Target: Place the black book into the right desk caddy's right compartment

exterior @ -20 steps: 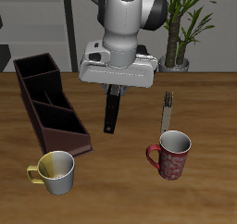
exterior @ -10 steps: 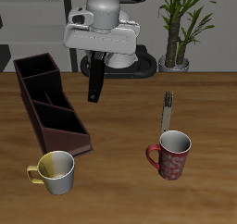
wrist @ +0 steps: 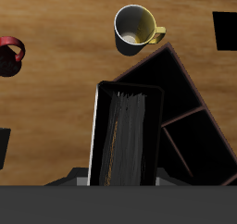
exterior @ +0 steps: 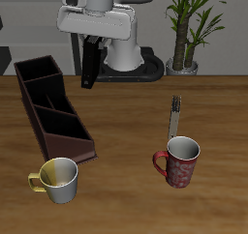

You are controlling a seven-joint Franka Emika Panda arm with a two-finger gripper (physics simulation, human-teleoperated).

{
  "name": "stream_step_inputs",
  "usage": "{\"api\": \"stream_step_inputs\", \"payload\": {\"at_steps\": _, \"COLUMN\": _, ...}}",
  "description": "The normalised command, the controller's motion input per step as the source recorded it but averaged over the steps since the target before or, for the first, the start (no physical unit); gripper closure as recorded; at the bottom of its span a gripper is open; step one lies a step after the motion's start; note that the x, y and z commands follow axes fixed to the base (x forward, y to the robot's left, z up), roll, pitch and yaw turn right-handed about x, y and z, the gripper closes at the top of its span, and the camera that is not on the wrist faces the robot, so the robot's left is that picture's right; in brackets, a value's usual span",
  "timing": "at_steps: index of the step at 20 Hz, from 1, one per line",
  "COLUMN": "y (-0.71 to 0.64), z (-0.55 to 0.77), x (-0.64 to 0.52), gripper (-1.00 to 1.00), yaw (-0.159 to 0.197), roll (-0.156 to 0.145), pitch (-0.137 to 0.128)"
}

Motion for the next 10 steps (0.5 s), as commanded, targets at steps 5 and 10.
{"api": "stream_step_inputs", "payload": {"at_steps": 5, "y": -0.29, "z": 0.02, "x": -0.35, "gripper": 1.00, "yaw": -0.026, "roll": -0.046, "pitch": -0.017}}
{"api": "stream_step_inputs", "payload": {"at_steps": 10, "y": -0.24, "z": -0.06, "x": -0.26, "gripper": 1.00, "yaw": -0.039, "roll": -0.058, "pitch": 0.018}}
